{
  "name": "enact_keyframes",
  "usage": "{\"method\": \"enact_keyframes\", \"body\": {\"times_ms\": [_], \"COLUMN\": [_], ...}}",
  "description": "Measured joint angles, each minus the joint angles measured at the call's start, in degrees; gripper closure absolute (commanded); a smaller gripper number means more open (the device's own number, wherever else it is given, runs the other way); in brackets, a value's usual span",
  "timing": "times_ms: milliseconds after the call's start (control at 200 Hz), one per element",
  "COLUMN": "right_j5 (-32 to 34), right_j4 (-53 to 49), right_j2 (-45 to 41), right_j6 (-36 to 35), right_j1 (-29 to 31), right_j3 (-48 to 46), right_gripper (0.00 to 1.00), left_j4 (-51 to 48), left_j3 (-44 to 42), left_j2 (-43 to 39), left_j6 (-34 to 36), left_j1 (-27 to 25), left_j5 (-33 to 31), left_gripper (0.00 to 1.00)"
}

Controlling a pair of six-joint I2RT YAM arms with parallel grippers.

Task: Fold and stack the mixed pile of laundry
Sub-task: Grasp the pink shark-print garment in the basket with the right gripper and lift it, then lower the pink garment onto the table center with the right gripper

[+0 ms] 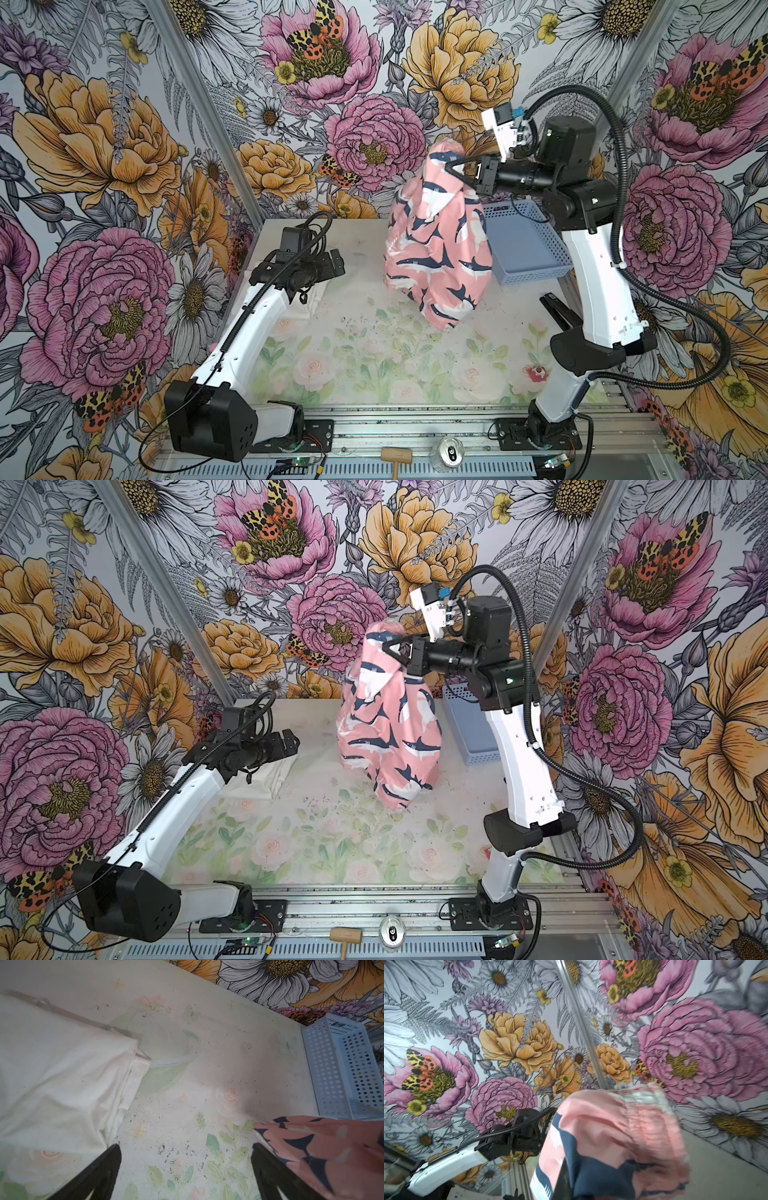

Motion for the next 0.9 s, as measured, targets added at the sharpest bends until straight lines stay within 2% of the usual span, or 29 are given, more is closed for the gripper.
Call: {"method": "enact_keyframes", "body": {"times_ms": [90,170,260,340,420,500,605,675,796,901], "right_j5": [-2.3,-1.7,2.0,8.5,17.0,27.7,40.2,45.3,48.3,48.4], "right_j4": [-2.4,-6.4,-11.6,-16.6,-20.0,-21.0,-20.3,-18.9,-15.7,-12.9], "right_j2": [0.2,-0.5,-2.4,-3.0,-1.5,2.1,6.5,6.6,1.6,-6.2], "right_j6": [-1.9,-5.0,-9.2,-12.2,-13.4,-13.4,-10.9,-9.1,-6.0,-2.4], "right_j1": [2.7,3.0,1.7,0.2,-0.9,-1.6,-1.7,-1.6,0.9,5.7], "right_j3": [-5.2,-10.6,-18.2,-22.9,-25.1,-25.1,-25.4,-27.8,-37.3,-51.3], "right_gripper": [1.00,1.00,1.00,1.00,0.72,0.58,0.49,0.43,0.35,0.27], "left_j4": [0.0,0.0,-0.1,0.0,0.2,0.2,0.4,0.6,1.1,2.7], "left_j3": [-0.7,-1.2,-1.5,-1.5,-1.5,-1.0,0.0,0.3,0.3,0.3], "left_j2": [-0.9,-1.7,-2.7,-3.0,-2.4,-0.4,3.9,6.6,9.6,11.3], "left_j6": [-0.2,-0.5,-0.6,-0.6,-0.5,-0.5,-0.5,-0.5,-0.9,-1.6], "left_j1": [0.4,1.1,1.6,1.6,1.2,0.0,-3.8,-6.5,-10.1,-11.7], "left_j5": [-0.2,-0.4,-0.6,-0.6,-0.6,-0.6,-0.6,-0.6,-0.5,-0.3], "left_gripper": [0.01,0.01,0.01,0.01,0.01,0.01,0.01,0.01,0.01,0.01]}}
